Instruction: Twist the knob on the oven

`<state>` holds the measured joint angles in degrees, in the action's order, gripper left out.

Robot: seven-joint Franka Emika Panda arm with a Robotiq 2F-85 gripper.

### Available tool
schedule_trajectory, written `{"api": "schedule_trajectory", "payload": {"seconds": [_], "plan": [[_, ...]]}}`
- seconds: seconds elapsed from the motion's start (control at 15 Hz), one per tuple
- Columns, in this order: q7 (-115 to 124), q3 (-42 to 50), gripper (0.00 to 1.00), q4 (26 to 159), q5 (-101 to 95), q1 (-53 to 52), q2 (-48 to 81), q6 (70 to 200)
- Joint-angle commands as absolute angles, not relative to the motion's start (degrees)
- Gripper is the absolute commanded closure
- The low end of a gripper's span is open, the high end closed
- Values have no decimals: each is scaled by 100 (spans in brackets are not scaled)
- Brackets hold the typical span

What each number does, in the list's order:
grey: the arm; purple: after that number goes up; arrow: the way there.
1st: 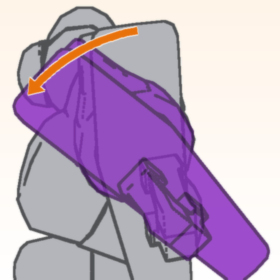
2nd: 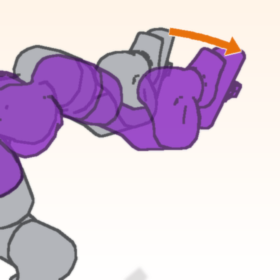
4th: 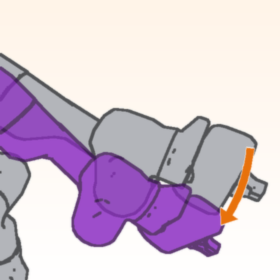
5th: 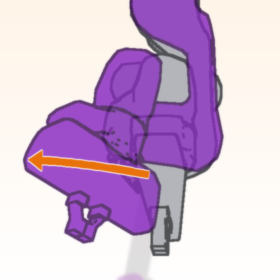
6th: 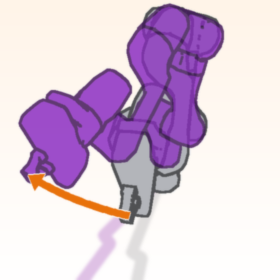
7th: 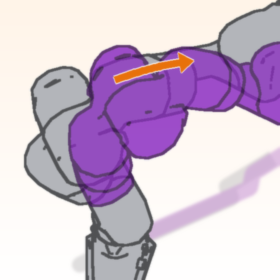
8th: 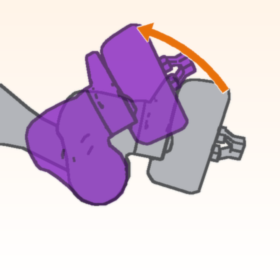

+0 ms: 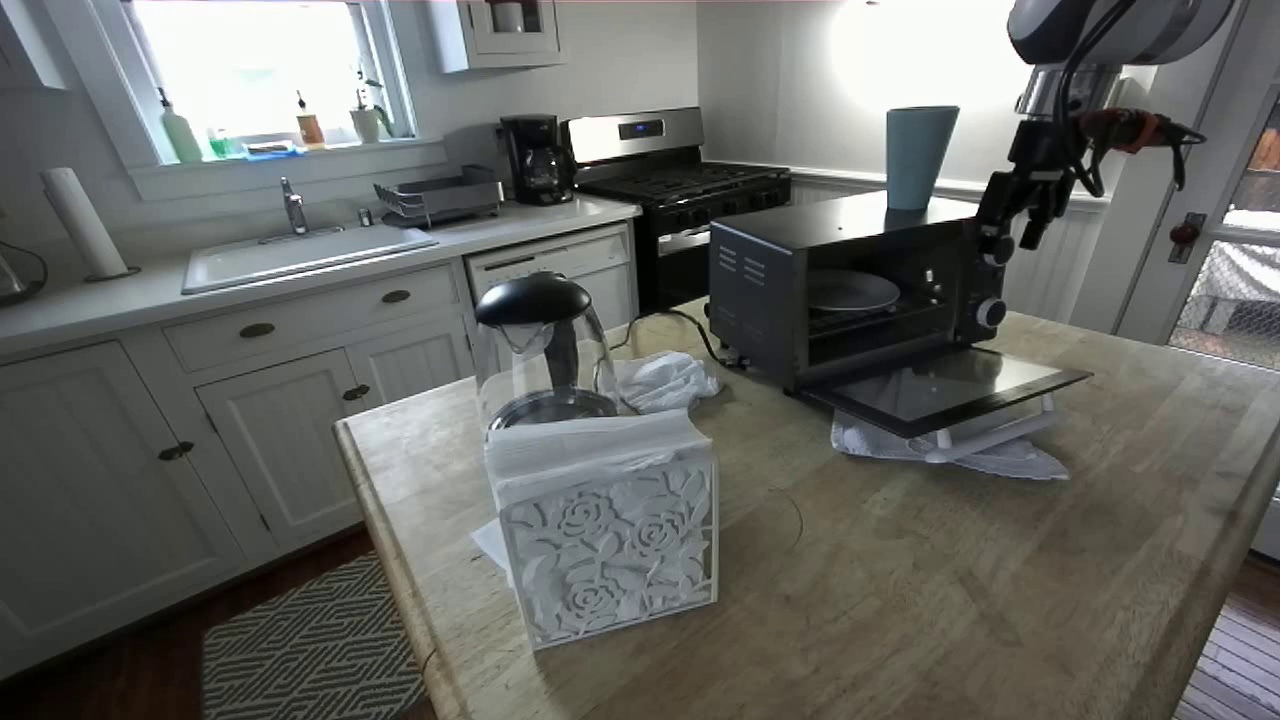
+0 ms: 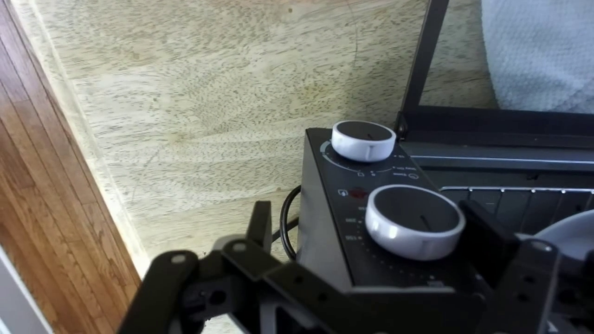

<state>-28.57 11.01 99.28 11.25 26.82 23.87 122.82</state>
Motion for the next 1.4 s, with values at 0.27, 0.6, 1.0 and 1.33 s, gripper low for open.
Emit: {"api": "schedule_trajectory", "payload": {"seconds": [0.27,0.6,1.0,1.33], "plan": [[-2973,1153,0,9989,1329,2849,2221,12629],[-2914,1220,0,9859,1366,2918,2288,12610],[-2871,1234,0,9791,1343,3015,2466,12689],[-2916,1177,0,9784,1436,3053,2468,12566]]}}
